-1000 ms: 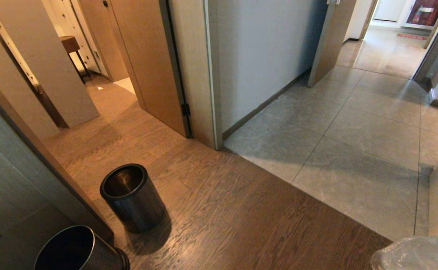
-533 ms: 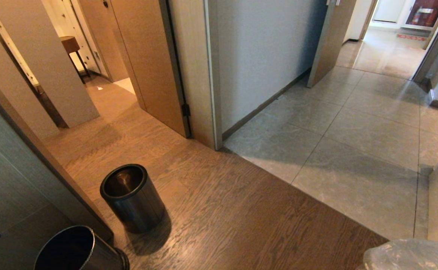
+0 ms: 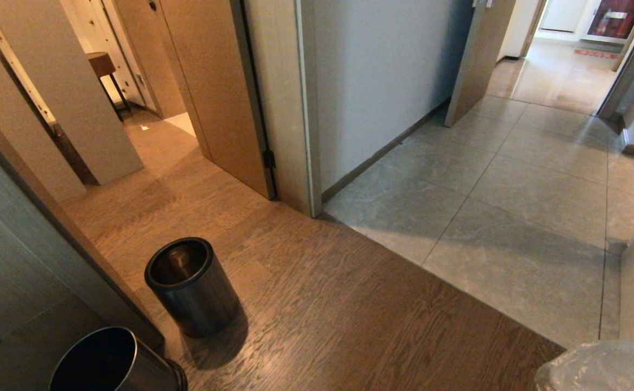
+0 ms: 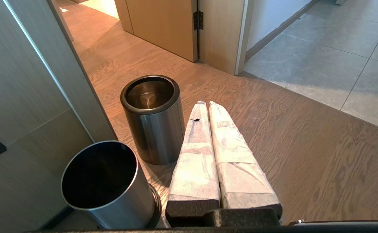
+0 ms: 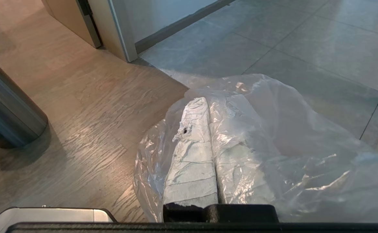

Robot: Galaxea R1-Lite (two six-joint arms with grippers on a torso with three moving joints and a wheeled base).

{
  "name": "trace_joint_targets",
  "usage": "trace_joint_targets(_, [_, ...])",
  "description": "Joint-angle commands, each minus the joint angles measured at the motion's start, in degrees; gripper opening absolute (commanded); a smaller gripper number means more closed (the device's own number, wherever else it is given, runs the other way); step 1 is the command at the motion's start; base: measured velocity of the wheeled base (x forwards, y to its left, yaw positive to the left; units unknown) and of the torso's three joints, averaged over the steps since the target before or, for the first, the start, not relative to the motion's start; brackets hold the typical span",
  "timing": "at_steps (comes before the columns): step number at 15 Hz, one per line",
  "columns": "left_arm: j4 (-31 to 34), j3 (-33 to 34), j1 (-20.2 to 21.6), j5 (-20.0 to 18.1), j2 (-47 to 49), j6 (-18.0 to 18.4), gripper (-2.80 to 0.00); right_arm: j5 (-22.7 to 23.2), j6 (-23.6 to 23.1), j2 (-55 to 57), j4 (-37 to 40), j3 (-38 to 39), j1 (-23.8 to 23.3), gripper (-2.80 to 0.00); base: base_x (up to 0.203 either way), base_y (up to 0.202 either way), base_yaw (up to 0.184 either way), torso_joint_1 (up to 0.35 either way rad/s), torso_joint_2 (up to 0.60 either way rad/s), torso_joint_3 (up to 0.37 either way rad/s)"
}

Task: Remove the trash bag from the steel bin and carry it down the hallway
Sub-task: Put the trash bag at the door

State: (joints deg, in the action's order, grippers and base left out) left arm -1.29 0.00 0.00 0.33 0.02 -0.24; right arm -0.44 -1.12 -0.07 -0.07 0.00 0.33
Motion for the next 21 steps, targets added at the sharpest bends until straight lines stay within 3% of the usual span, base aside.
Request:
trace_joint_targets(1, [0.0, 0.7, 0.0, 0.0, 0.0, 0.0, -2.8, 0.0, 0.0, 0.1, 0.0, 0.0, 0.0, -2.8, 0.0, 0.0, 0.0, 0.0, 0.0, 0.0])
trace_joint_targets(21, [0.0, 0.7, 0.0, 0.0, 0.0, 0.0, -2.8, 0.0, 0.0, 0.1, 0.0, 0.0, 0.0, -2.8, 0.0, 0.0, 0.0, 0.0, 0.0, 0.0])
